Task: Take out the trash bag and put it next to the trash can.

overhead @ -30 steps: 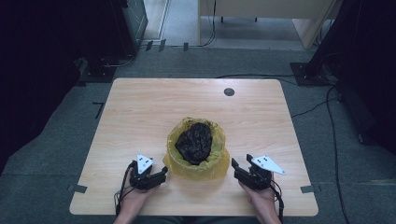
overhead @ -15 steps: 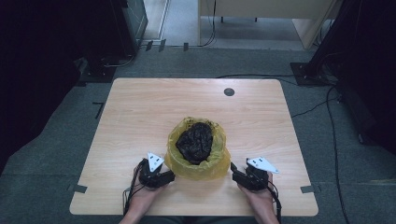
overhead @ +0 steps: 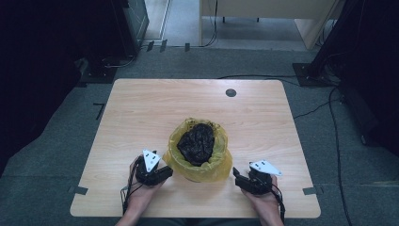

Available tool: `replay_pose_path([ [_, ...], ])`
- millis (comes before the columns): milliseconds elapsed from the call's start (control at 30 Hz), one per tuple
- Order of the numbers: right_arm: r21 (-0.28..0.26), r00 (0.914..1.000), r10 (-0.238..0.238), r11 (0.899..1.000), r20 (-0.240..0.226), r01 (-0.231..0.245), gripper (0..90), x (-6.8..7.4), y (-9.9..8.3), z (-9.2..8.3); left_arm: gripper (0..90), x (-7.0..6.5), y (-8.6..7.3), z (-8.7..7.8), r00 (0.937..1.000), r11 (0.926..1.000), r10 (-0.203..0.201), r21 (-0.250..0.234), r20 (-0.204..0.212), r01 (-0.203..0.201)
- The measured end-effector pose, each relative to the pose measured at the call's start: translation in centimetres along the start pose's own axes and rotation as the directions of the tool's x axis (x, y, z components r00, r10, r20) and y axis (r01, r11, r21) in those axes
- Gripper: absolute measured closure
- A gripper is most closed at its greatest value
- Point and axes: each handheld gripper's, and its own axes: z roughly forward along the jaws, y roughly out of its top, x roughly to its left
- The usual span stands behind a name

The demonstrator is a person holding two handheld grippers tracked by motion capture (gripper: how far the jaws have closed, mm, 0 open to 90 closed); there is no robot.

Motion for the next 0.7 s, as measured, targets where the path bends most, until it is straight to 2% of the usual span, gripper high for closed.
replay_pose_path([
  [167, 0.01, 0.9999, 0.003, 1.0, -0.016, -0.002, 30.4, 0.0, -0.4, -0.1, 30.5, -0.6, 0.7, -0.8, 0.9994, 0.9974, 0.034, -0.064, -0.002, -0.034],
  [233, 0.011, 0.9995, -0.009, 1.0, -0.029, 0.009, 28.7, 0.4, -0.5, -0.1, 37.4, -1.1, 0.8, -1.1, 0.9983, 0.9944, 0.056, -0.089, -0.012, -0.057],
  [333, 0.019, 0.9982, -0.016, 1.0, -0.058, 0.018, 26.5, 1.1, -0.4, 0.1, 50.6, -1.2, 0.8, -1.2, 0.9978, 0.9912, 0.062, -0.118, 0.021, -0.059],
  [400, 0.023, 0.9965, -0.034, 0.999, -0.076, 0.036, 25.2, 1.7, -0.5, 0.2, 63.5, -1.4, 0.8, -1.3, 0.9966, 0.9878, 0.072, -0.142, 0.041, -0.065],
  [467, 0.02, 0.9937, -0.061, 0.998, -0.094, 0.064, 24.5, 2.4, -0.5, 0.3, 73.7, -1.5, 0.8, -1.4, 0.9958, 0.9865, 0.069, -0.152, 0.059, -0.06],
  [567, 0.011, 0.9906, -0.099, 0.995, -0.094, 0.1, 22.7, 3.4, -0.5, 0.7, 83.2, -1.3, 1.0, -1.6, 0.9946, 0.9882, 0.031, -0.152, 0.099, -0.016],
  [633, 0.016, 0.9888, -0.11, 0.994, -0.1, 0.112, 22.0, 4.0, -0.4, 0.9, 86.5, -1.1, 1.1, -1.7, 0.9933, 0.9897, 0.0, -0.142, 0.116, 0.016],
  [700, 0.019, 0.9827, -0.143, 0.989, -0.118, 0.146, 19.6, 4.8, -0.4, 1.1, 88.2, -0.8, 1.3, -1.8, 0.991, 0.9894, -0.03, -0.137, 0.131, 0.048],
])
